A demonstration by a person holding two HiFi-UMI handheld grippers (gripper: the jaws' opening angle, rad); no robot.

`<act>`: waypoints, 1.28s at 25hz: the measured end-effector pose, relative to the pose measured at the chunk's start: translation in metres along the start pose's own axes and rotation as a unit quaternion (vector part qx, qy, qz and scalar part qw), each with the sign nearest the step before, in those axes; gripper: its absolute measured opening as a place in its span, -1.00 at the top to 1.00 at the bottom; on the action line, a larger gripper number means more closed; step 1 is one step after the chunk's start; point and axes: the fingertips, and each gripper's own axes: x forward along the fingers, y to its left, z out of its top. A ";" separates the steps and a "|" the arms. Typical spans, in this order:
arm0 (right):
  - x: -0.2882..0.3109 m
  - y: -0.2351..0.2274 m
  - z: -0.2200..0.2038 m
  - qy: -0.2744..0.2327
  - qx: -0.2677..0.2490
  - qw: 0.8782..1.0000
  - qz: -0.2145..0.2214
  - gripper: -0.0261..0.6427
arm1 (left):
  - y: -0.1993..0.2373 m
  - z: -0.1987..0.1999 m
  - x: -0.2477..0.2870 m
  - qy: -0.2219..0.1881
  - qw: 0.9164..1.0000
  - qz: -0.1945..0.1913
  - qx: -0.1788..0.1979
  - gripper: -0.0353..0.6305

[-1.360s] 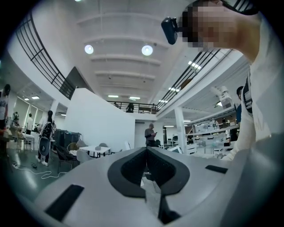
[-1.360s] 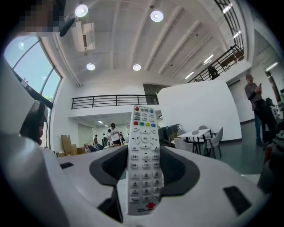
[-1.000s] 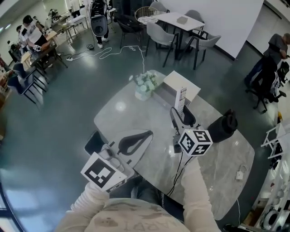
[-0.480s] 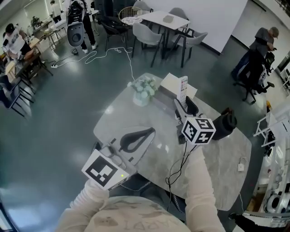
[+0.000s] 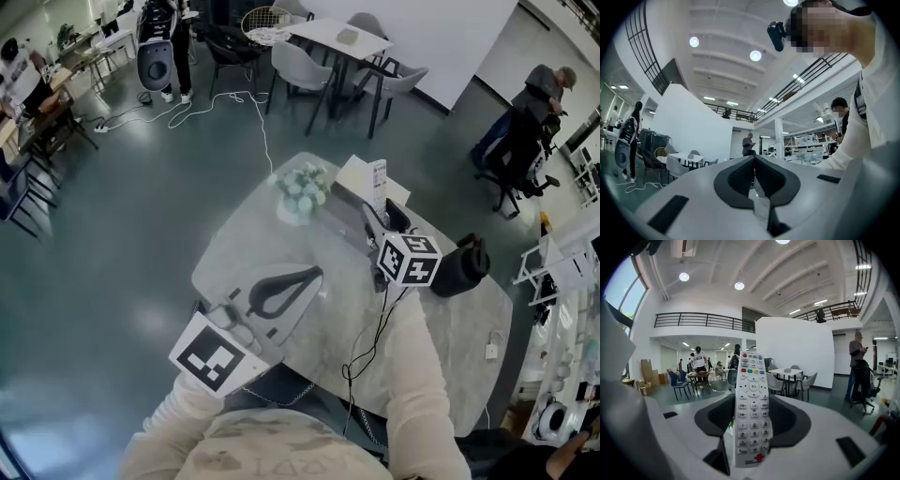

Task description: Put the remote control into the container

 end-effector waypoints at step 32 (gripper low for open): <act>0.111 -0.089 -0.134 0.190 -0.100 0.976 0.025 0.25 | 0.026 -0.053 0.101 0.033 0.999 0.009 -0.008 0.85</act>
